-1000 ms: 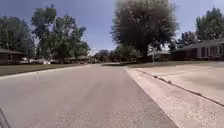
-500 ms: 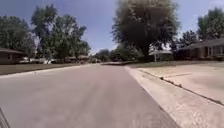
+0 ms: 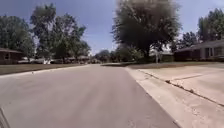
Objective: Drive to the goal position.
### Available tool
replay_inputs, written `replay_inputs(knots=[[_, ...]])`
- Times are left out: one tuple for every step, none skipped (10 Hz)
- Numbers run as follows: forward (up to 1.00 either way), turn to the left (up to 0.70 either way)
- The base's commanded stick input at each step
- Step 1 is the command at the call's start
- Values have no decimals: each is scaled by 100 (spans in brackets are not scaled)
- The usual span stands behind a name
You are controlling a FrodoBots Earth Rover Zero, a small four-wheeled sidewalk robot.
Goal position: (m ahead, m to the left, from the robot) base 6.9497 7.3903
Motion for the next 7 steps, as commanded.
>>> replay_inputs(knots=[[70,0],[70,0],[70,0],[70,0],[70,0],[70,0],[70,0]])
